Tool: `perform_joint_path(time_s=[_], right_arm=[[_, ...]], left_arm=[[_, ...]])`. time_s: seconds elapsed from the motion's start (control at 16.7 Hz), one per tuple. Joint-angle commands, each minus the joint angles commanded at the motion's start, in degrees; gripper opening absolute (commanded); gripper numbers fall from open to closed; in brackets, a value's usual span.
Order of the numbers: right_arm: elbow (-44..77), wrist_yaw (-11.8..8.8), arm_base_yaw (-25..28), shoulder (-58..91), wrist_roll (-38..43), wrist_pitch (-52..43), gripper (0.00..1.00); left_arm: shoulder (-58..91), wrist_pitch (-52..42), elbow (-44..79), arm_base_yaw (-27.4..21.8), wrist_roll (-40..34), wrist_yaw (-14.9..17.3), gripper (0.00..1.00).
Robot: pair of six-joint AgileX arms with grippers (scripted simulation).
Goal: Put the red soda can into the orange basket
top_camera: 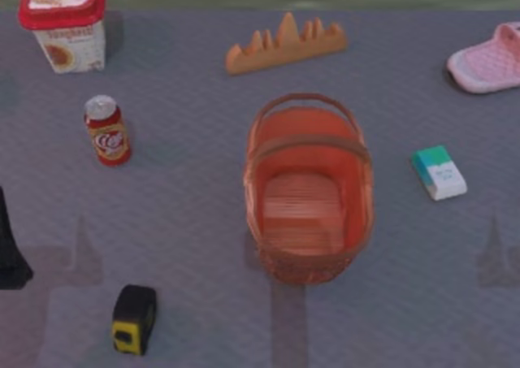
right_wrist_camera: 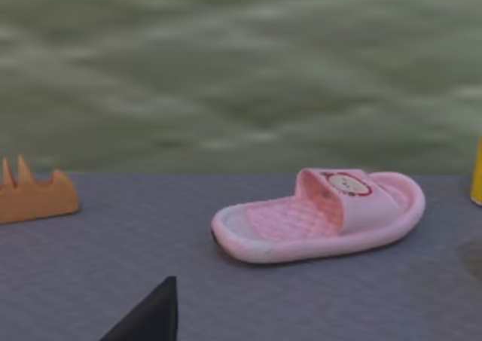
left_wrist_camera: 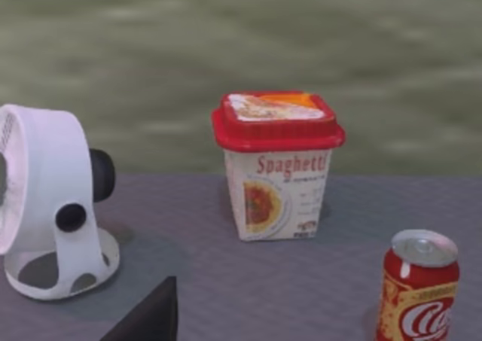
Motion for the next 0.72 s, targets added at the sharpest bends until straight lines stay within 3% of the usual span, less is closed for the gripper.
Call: perform_joint_path(time_s=[0.36, 0.72], right_arm=[[0.0, 0.0, 0.0, 0.0, 0.0, 0.0, 1.0], [0.0, 0.0, 0.0, 0.0, 0.0, 0.0, 1.0]], left_arm=[[5.13, -3.45, 4.86, -1.24, 1.69, 0.84, 1.0], [26.94, -17.28, 25.1, -4.24, 8.2, 2.25, 1.0]])
